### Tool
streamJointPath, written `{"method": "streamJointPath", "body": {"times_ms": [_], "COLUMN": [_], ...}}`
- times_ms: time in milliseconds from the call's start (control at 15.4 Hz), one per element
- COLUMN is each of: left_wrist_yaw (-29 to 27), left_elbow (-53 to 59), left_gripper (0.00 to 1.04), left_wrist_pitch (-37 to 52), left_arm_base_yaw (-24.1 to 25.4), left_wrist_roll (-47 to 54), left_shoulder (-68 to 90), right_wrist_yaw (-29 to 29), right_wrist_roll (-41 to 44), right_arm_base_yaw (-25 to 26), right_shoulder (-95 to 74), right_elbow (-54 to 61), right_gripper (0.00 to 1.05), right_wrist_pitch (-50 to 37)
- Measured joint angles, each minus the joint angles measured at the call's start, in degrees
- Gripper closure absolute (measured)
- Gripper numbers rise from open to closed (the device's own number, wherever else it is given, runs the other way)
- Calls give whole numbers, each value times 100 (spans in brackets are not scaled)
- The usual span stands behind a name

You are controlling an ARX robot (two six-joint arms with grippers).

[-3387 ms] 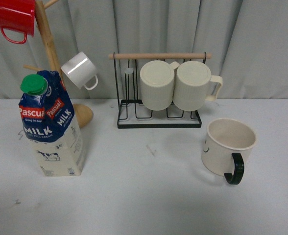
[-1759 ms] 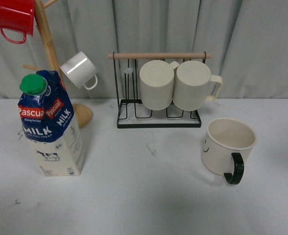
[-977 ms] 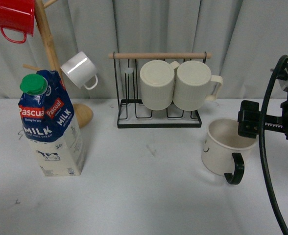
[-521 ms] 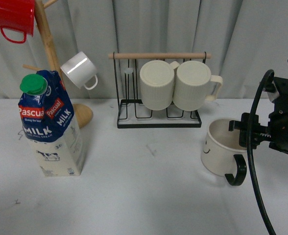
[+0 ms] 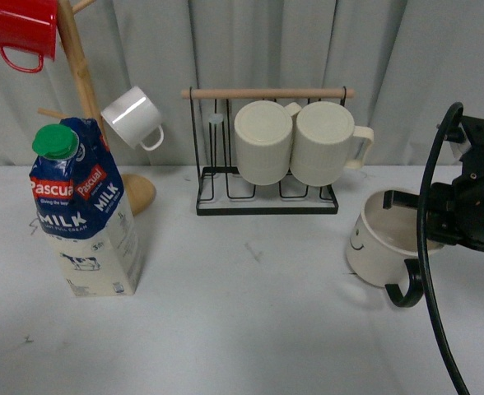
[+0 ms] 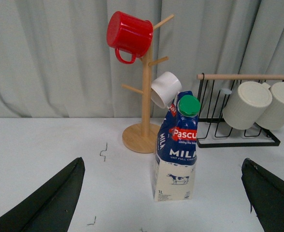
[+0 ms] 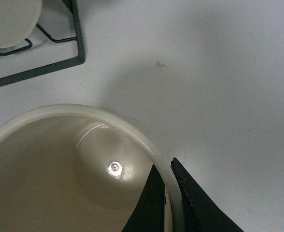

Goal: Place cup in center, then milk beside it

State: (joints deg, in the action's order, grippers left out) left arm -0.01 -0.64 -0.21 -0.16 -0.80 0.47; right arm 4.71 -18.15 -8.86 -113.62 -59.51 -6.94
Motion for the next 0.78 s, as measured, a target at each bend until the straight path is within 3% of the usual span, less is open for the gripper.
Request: {"method": "streamJointPath", "body": {"times_ms": [456, 782], "left_wrist_yaw": [0, 0], "left_elbow": [0, 0], "left_gripper": [7, 7], "left_wrist_pitch": [0, 2], "left_arm_base_yaw": [0, 0], "left_wrist_roll": [0, 0], "left_shoulder": [0, 0], "right_wrist_yaw": [-24, 2], "right_wrist_roll": [-284, -400], "right_arm_base_yaw": [-997, -1368], "right_shoulder": [28, -437], "right_elbow": [-411, -1115], "right_gripper": [101, 101], "right_wrist_pitch": [339, 763]}}
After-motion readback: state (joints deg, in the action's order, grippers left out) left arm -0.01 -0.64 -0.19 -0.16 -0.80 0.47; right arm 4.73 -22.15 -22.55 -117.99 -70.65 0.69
